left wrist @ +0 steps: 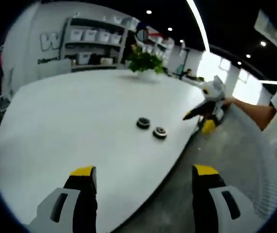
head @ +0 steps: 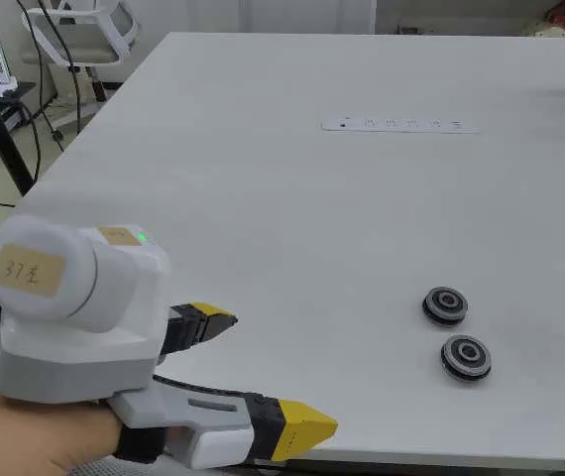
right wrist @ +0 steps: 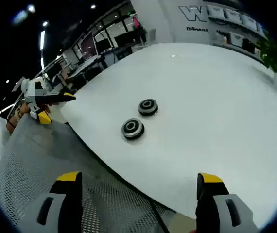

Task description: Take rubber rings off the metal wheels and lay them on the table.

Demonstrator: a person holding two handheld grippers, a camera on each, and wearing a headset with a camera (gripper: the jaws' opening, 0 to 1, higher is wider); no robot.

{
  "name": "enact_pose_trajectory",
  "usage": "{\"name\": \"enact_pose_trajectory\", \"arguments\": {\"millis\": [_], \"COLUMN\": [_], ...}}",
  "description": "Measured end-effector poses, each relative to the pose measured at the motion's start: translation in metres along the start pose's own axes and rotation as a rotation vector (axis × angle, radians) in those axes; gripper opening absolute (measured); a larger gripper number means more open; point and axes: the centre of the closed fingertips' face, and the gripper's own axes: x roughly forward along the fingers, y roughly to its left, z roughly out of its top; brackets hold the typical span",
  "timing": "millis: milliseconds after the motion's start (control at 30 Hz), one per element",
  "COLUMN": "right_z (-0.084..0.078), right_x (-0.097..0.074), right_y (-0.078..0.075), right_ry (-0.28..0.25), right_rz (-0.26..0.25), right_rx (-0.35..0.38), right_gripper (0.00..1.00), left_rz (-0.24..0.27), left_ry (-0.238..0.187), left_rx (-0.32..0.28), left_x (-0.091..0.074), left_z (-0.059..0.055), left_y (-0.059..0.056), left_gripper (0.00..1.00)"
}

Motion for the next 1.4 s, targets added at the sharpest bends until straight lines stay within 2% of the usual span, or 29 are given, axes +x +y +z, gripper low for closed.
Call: {"name": "enact_pose_trajectory", "arguments": {"millis": [100, 233, 300, 433, 567, 600, 667, 767, 900, 1067, 1400], "right_z": [-0.002, 0.002, 0.001, -0.001, -0.003, -0.002, 0.005, 0.011, 0.009, 0.01, 0.012], "right_x": [0.0, -0.002, -0.001, 0.001, 0.002, 0.002, -0.001, -0.006, -0.006, -0.008, -0.01], "right_y": [-0.004, -0.006, -0.004, -0.002, 0.001, 0.0, -0.002, -0.007, -0.009, -0.015, -0.017], "right_ry": [0.017, -0.021, -0.018, 0.001, 0.018, 0.011, -0.038, -0.085, -0.077, -0.084, -0.088], "right_rz": [-0.019, -0.018, -0.008, 0.0, 0.016, 0.016, 0.001, -0.022, -0.036, -0.074, -0.093], "right_rx": [-0.009, 0.022, 0.024, 0.004, -0.014, -0.02, -0.009, 0.022, 0.026, 0.019, 0.016], "right_gripper": [0.98, 0.98, 0.99, 0.99, 0.98, 0.98, 0.96, 0.96, 0.95, 0.94, 0.92], "left_rz": [0.002, 0.007, 0.02, 0.023, 0.073, 0.071, 0.062, 0.059, 0.042, 0.032, 0.016], "left_ry": [0.024, 0.042, 0.038, 0.002, 0.002, -0.006, -0.015, 0.004, 0.028, 0.007, 0.002], "left_rx": [0.002, 0.019, 0.026, 0.002, 0.011, 0.009, 0.003, 0.014, 0.037, 0.037, 0.042], "left_x": [0.001, 0.001, 0.0, -0.002, -0.005, -0.005, -0.005, -0.004, -0.003, -0.003, -0.003], "left_z": [-0.004, -0.006, -0.006, 0.0, 0.0, 0.001, 0.003, 0.0, -0.004, 0.0, 0.001], "left_y": [0.0, 0.0, 0.002, 0.002, 0.009, 0.008, 0.007, 0.006, 0.002, 0.001, 0.0], "left_gripper": [0.82, 0.82, 0.81, 0.81, 0.81, 0.81, 0.81, 0.81, 0.81, 0.81, 0.8]}}
